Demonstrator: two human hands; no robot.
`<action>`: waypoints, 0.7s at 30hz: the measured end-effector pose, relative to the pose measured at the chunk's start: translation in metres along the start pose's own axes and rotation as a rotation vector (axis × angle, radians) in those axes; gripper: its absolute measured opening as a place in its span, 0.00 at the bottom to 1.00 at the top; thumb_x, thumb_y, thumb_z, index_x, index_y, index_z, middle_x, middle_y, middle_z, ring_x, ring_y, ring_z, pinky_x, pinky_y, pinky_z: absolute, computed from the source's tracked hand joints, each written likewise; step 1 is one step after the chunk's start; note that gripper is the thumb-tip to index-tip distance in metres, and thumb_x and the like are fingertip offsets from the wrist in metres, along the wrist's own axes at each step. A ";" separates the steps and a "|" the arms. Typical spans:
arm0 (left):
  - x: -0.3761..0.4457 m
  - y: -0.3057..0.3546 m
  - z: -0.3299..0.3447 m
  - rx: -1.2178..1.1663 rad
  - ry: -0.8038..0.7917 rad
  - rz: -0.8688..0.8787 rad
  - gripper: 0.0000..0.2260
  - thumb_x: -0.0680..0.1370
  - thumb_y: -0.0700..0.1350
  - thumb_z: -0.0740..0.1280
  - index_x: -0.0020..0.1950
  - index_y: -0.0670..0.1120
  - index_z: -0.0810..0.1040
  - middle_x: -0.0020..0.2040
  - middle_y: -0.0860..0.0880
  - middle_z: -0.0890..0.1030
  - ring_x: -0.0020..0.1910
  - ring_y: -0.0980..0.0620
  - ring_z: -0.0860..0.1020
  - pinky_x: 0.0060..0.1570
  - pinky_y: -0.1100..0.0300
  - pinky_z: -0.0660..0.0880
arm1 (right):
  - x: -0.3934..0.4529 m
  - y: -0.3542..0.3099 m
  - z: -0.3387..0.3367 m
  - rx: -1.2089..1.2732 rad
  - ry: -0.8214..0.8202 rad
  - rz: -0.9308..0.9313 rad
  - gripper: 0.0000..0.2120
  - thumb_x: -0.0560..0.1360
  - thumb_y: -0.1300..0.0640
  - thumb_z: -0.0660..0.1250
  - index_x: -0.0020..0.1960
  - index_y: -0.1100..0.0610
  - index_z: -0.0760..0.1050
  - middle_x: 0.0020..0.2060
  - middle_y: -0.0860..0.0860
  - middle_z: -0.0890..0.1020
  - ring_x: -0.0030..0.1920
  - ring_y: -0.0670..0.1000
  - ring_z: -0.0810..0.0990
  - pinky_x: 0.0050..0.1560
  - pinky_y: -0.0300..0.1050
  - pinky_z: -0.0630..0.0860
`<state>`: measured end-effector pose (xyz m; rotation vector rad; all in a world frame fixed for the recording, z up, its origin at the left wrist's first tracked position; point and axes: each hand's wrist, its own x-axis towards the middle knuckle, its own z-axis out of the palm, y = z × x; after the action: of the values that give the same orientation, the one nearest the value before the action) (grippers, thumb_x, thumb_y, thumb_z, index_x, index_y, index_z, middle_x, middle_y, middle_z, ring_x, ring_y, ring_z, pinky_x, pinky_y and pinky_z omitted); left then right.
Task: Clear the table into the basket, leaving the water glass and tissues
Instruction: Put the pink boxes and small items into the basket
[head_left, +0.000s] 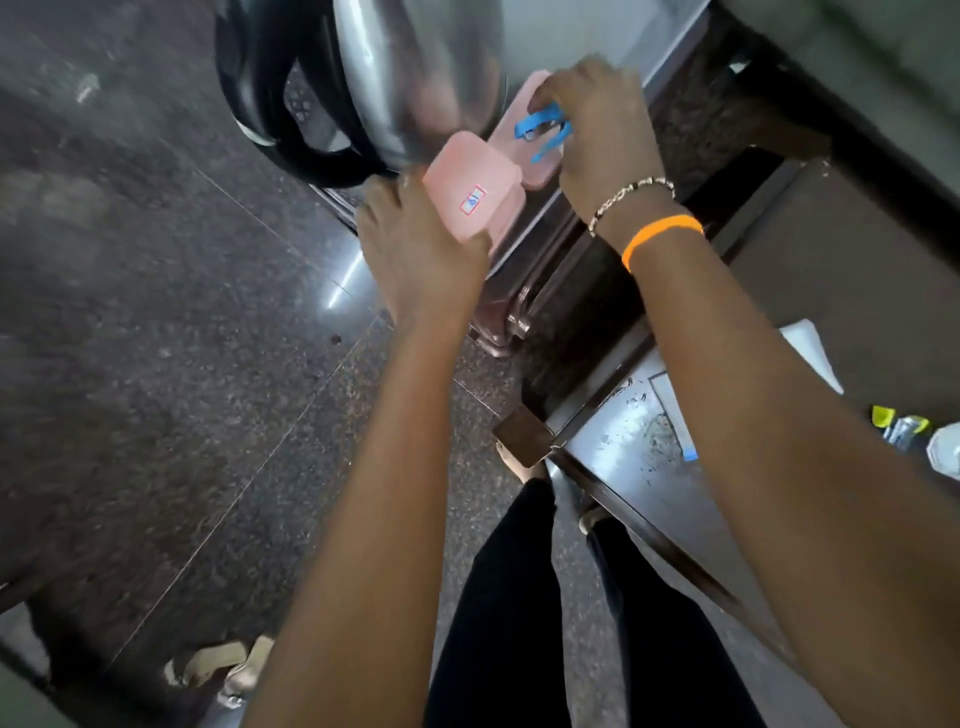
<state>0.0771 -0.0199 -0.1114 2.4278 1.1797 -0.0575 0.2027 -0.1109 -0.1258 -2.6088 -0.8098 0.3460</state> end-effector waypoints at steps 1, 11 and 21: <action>0.003 0.003 0.004 0.042 0.002 0.003 0.33 0.66 0.52 0.73 0.68 0.42 0.67 0.68 0.41 0.68 0.65 0.40 0.67 0.66 0.52 0.60 | 0.007 0.000 0.002 -0.005 -0.052 -0.005 0.18 0.70 0.68 0.61 0.59 0.58 0.73 0.61 0.59 0.72 0.62 0.61 0.68 0.60 0.47 0.64; 0.010 0.011 0.010 -0.047 -0.120 0.086 0.36 0.69 0.56 0.71 0.71 0.41 0.62 0.69 0.41 0.67 0.68 0.42 0.65 0.68 0.52 0.59 | 0.034 0.006 0.008 -0.118 -0.097 0.103 0.25 0.71 0.71 0.56 0.67 0.59 0.65 0.67 0.59 0.67 0.67 0.61 0.65 0.68 0.50 0.63; -0.002 0.011 -0.004 -0.162 -0.126 0.161 0.31 0.74 0.45 0.67 0.74 0.41 0.60 0.72 0.41 0.65 0.72 0.43 0.62 0.72 0.51 0.57 | 0.020 -0.002 0.003 -0.025 -0.030 0.172 0.21 0.72 0.71 0.54 0.63 0.63 0.70 0.63 0.61 0.74 0.64 0.61 0.70 0.65 0.51 0.65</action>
<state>0.0841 -0.0255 -0.1031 2.3302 0.8961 -0.0626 0.2168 -0.0969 -0.1295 -2.7099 -0.6036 0.4258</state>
